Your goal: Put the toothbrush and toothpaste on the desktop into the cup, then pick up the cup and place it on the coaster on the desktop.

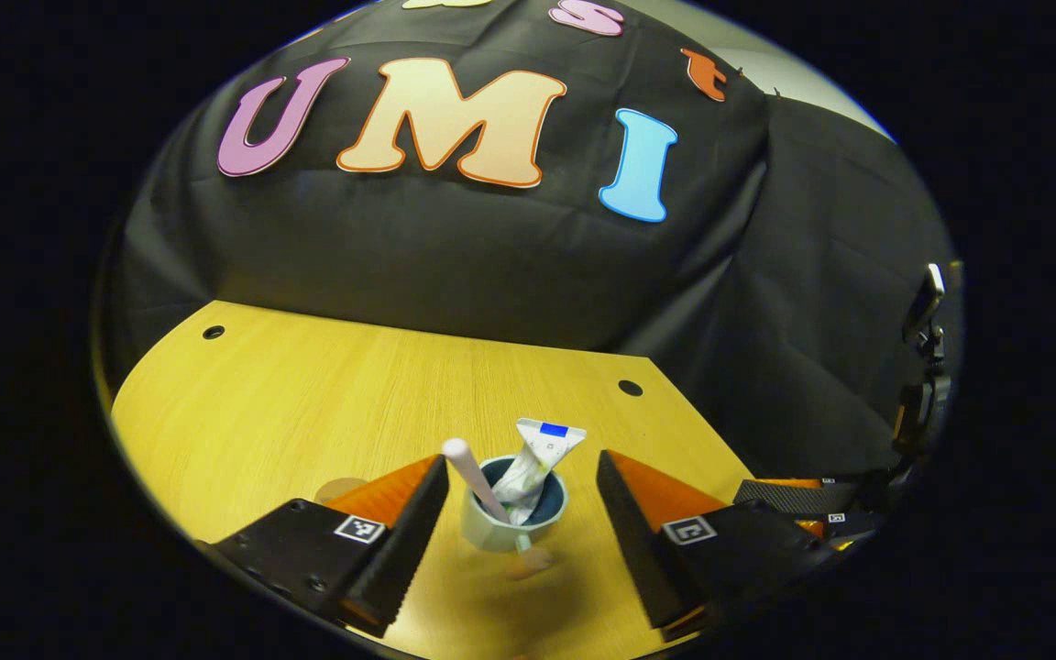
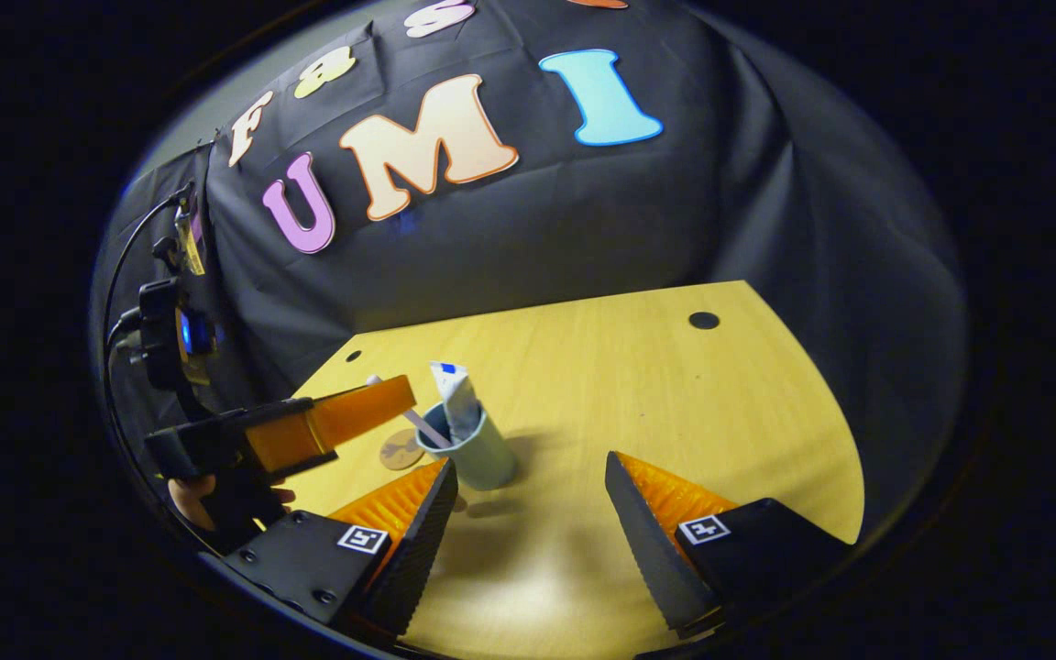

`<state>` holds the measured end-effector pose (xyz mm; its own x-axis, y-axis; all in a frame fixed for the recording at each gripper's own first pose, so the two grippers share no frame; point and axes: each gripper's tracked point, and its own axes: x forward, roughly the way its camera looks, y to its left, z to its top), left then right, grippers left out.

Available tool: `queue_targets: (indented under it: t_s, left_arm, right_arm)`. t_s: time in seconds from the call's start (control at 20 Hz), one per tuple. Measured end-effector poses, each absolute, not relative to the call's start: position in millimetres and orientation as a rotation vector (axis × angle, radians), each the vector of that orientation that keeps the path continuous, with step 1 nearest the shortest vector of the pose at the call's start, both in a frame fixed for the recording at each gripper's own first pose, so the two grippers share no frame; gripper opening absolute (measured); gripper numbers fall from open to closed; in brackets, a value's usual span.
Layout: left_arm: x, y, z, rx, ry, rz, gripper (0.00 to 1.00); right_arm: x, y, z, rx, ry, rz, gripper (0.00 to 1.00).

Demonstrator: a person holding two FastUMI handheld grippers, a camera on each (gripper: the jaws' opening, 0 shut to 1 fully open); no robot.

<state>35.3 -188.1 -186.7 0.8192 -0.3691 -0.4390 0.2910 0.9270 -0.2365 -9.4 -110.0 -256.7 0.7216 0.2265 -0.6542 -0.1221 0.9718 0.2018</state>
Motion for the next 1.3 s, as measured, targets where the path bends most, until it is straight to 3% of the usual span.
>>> queue_targets:
  t_s: [0.35,0.75,0.8,0.85,0.9,0.95,1.3]
  left_arm:
    - [35,-115,-173,-0.087,0.442,-0.276,0.95]
    - [25,-14,-171,-0.037,0.420,-0.134,0.95]
    - [24,-2,-172,-0.038,0.421,-0.116,0.95]
    - [22,8,-173,-0.039,0.423,-0.099,0.95]
    - [18,19,-173,-0.040,0.425,-0.082,0.95]
    - [15,31,-174,-0.041,0.428,-0.065,0.95]
    - [-2,86,-178,-0.072,0.440,0.020,0.95]
  right_arm:
    - [5,-44,-277,0.147,0.920,0.281,0.99]
    - [13,-19,-335,0.081,1.189,0.213,0.99]
    - [13,-16,-343,0.075,1.218,0.201,0.94]
    - [13,-14,-351,0.065,1.246,0.194,0.99]
    - [16,-12,-357,0.051,1.265,0.194,0.94]
    - [18,-11,-363,0.042,1.284,0.180,0.99]
    - [21,-18,-393,-0.061,1.388,0.127,0.99]
